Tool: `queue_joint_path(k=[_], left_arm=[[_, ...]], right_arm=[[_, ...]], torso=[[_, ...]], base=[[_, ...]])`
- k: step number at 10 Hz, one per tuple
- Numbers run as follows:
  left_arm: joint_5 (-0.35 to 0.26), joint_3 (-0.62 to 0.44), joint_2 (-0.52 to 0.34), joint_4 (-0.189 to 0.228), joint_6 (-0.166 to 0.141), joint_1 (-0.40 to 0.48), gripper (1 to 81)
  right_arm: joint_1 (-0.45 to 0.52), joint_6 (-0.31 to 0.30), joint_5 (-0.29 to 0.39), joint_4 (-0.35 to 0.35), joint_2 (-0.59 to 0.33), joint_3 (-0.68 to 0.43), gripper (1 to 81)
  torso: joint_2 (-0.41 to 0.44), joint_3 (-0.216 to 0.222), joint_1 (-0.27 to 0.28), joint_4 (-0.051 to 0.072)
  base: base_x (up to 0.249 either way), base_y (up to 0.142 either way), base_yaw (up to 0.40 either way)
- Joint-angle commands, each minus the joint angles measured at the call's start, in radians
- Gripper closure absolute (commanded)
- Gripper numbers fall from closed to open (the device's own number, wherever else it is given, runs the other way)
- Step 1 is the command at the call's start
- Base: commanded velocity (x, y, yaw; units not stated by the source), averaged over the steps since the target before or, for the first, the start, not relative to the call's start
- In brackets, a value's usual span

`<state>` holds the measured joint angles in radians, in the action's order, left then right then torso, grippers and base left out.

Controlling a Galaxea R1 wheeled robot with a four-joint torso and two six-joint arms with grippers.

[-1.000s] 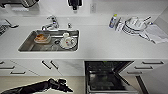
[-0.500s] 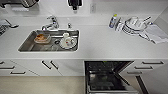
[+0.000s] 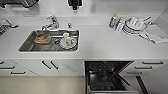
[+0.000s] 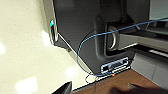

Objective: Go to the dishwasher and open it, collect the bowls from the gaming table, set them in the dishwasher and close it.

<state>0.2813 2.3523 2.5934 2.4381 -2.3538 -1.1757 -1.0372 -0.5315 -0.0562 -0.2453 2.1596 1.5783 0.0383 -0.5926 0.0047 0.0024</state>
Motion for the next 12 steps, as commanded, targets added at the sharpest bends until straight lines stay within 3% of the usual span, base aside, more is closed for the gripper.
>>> queue_joint_path(k=[1,4,5,8,9,10,12], left_arm=[[-0.077,0.252,0.187,-0.008,0.025,-0.133,1.0],[-0.080,0.442,0.314,-0.007,0.050,-0.209,1.0],[-0.092,0.447,0.317,-0.016,0.050,-0.232,1.0],[-0.205,0.447,0.335,-0.022,0.045,-0.313,1.0],[-0.208,0.449,0.340,-0.036,0.042,-0.328,1.0],[-0.200,0.450,0.331,-0.097,0.038,-0.341,1.0],[-0.197,0.455,0.329,-0.113,0.038,-0.361,1.0]], right_arm=[[0.143,-0.035,0.116,-0.002,-0.059,-0.094,81.1],[0.269,-0.071,0.189,-0.002,-0.035,-0.109,81.1],[0.317,-0.090,0.225,-0.002,-0.019,-0.104,81.1],[0.430,-0.127,0.286,-0.002,0.028,-0.081,81.1],[0.468,-0.142,0.314,-0.002,0.051,-0.068,81.1],[0.499,-0.151,0.360,-0.002,0.086,-0.045,81.1],[0.558,-0.168,0.401,0.001,0.133,-0.025,81.1]], torso=[[0.000,0.000,0.000,0.000],[0.000,0.000,0.000,0.000],[0.000,0.000,0.000,0.000],[0.000,0.000,0.000,0.000],[0.000,0.000,0.000,0.000],[0.000,0.000,0.000,0.000],[0.000,0.000,0.000,0.000]], base=[[0.000,0.000,0.000],[0.000,0.000,0.000],[0.000,0.000,0.000],[0.000,0.000,0.000],[0.000,0.000,0.000],[0.000,0.000,0.000],[0.000,0.000,0.000]])
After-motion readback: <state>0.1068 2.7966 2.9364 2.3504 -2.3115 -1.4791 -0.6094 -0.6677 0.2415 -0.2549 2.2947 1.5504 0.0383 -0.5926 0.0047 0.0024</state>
